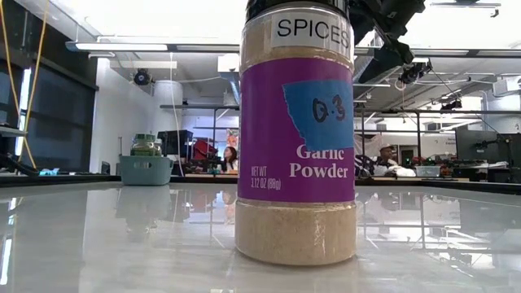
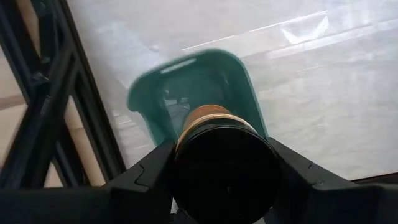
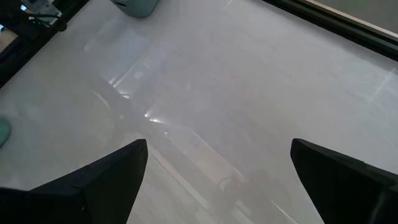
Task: Sort spices by type
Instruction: Put the top black seasoning bottle into the green bin
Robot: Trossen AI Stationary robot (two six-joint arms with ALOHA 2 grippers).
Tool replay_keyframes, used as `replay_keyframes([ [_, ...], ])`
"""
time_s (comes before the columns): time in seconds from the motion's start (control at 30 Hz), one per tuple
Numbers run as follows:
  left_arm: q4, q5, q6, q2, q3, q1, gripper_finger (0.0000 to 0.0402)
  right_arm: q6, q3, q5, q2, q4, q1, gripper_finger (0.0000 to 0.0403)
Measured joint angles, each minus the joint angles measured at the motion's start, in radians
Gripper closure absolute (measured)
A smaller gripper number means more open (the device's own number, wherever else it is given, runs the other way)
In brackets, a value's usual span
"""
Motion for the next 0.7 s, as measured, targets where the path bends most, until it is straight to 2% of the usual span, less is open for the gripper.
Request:
replay_keyframes([
  [0.07, 0.018, 0.006, 0.0, 0.018, 0.0, 0.0, 0.023, 0.0, 0.0, -0.002, 0.0, 0.001, 0.0, 0.0011],
  [0.33, 0.018, 0.018, 0.019, 0.055, 0.0, 0.0, 0.018, 0.0, 0.0, -0.003, 0.0, 0.003, 0.0, 0.0011],
  [0.7, 0.016, 0.027, 0.037, 0.058, 0.0, 0.0, 0.0174, 0.001, 0.0, -0.003, 0.0, 0.003, 0.0, 0.0011],
])
